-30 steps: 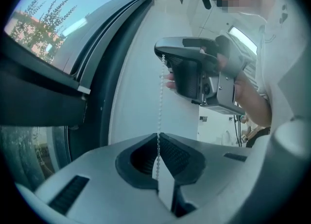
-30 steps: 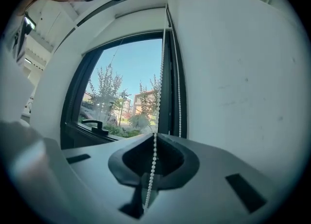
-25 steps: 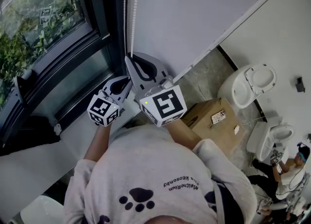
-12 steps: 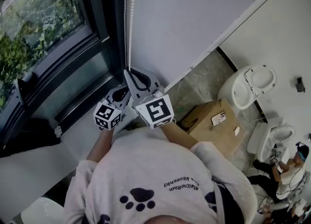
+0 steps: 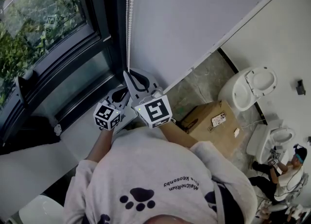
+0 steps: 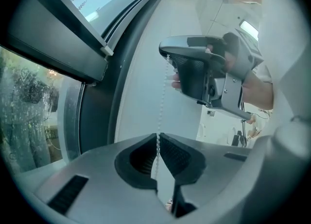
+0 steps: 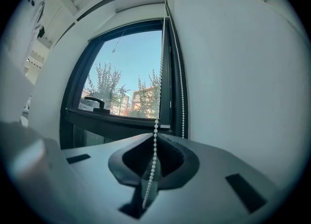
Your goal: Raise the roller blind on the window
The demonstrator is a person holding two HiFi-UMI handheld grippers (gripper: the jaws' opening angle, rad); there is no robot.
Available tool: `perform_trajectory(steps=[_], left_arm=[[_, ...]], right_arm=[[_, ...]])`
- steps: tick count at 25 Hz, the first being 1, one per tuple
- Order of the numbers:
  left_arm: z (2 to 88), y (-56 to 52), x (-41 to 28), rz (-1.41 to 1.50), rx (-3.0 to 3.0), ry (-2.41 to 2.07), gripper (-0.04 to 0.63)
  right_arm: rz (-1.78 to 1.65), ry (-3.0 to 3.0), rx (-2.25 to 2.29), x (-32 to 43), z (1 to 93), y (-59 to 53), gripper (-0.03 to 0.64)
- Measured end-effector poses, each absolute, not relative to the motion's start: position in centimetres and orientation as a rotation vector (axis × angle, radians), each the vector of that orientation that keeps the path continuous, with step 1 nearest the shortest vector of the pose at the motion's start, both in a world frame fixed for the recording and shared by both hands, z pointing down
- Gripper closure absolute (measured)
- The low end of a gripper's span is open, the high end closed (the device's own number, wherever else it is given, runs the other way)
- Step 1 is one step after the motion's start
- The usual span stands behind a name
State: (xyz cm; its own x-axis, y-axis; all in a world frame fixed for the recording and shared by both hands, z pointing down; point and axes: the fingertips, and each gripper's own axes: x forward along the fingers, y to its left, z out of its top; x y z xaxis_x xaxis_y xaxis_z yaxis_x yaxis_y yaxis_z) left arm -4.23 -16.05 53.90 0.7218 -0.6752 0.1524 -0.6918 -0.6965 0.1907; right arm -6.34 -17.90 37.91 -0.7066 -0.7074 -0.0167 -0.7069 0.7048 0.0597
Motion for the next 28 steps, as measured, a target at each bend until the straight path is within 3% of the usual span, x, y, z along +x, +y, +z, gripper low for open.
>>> perform_trajectory(steps=[1, 4, 9, 16, 24, 26, 28], left_arm=[[53.8, -15.8, -4.1, 0.106, 2.702, -1.068, 0.575], [53.2, -15.2, -3.8, 0.087, 2.714, -1.043, 0.453], [48.8, -14.9, -5.3, 0.006, 2.739, -1.142, 0.453], [41.2, -14.8, -7.9, -0.103, 2.738, -1.335, 0.588], [37.1, -14.3, -7.3, -0.108, 2.742, -1.347, 0.588], [36.7, -14.3, -7.4, -0.115, 2.738, -1.365, 0.589], [36.3, -14.3, -7.6, -0.124, 2.738, -1.390, 0.588]], right_arm=[[-0.095, -2.898, 1.198, -6.4, 37.8, -17.9, 0.597], [-0.091, -2.901, 1.194, -6.3, 37.9, -17.9, 0.597], [-0.088, -2.906, 1.189, -6.3, 37.8, -17.8, 0.597], [-0.119, -2.881, 1.207, -5.9, 37.6, -17.8, 0.595], [-0.148, -2.860, 1.230, -5.2, 36.4, -17.6, 0.588], [-0.162, -2.861, 1.243, -5.0, 35.7, -17.3, 0.534], [-0.168, -2.869, 1.258, -4.6, 34.8, -17.0, 0.528]])
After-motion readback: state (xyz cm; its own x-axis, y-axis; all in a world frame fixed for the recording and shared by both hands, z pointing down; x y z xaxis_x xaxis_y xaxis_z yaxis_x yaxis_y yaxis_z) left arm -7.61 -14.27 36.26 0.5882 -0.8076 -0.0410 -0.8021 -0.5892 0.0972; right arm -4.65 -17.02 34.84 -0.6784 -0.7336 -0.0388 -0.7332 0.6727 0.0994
